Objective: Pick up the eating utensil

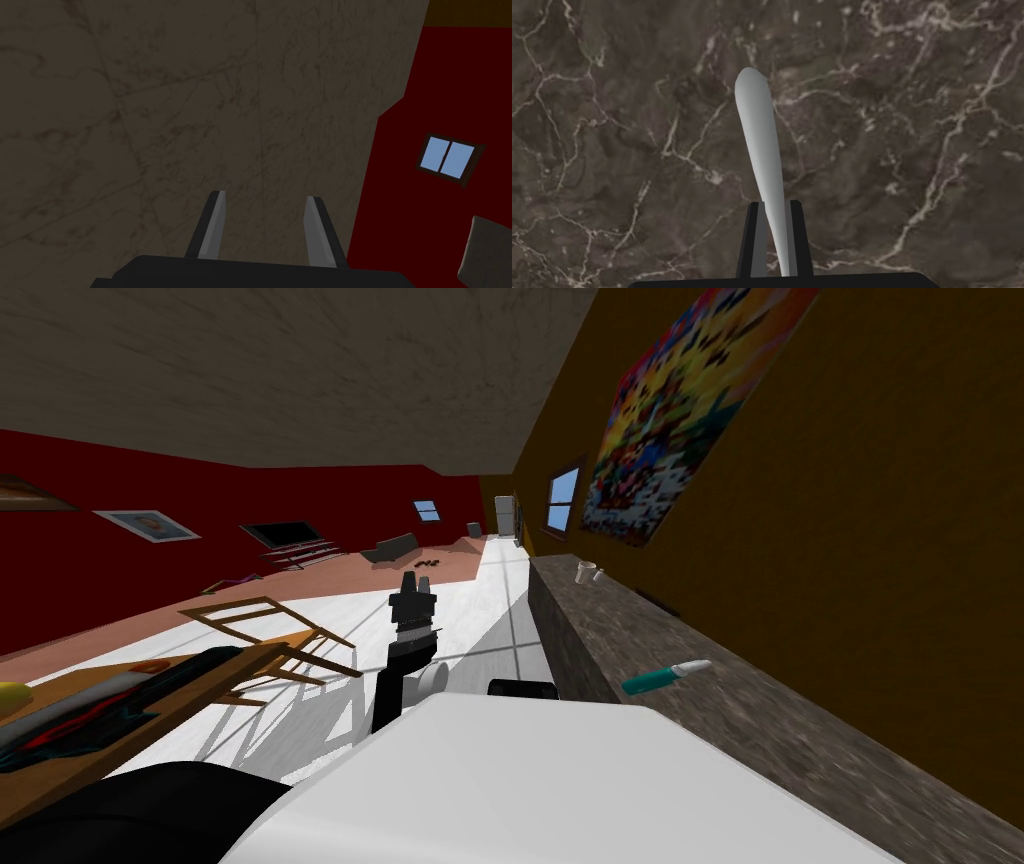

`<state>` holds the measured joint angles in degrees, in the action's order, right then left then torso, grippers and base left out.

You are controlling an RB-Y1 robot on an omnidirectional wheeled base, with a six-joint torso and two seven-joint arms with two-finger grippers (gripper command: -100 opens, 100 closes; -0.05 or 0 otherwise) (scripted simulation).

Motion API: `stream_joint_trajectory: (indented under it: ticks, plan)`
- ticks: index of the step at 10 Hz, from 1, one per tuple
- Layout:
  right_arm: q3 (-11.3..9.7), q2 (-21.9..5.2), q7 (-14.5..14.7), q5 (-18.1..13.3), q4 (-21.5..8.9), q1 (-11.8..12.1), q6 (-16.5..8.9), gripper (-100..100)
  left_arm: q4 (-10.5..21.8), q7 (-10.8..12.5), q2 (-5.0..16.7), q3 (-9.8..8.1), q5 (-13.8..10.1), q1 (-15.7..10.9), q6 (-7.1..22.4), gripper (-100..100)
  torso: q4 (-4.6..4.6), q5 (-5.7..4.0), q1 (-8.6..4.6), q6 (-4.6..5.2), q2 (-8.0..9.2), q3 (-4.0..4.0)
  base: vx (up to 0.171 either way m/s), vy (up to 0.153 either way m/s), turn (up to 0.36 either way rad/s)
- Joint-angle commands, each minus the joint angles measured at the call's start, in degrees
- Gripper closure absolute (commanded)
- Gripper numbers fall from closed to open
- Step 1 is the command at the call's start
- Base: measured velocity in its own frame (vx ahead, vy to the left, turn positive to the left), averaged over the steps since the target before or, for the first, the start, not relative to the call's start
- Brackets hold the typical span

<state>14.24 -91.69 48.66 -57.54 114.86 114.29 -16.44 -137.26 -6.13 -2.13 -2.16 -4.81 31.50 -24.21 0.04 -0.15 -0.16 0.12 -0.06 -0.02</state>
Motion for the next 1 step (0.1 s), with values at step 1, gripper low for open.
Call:
stream_joint_trajectory:
  ticks: [1]
  plan:
    - [0.0,0.0,0.0,0.0,0.0,0.0,0.0,0,0.0,0.0,0.0,0.00,0.0,0.0,0.0,0,0.00,0.00,0.00,0.00,0.00,0.00,0.000,0.000,0.000]
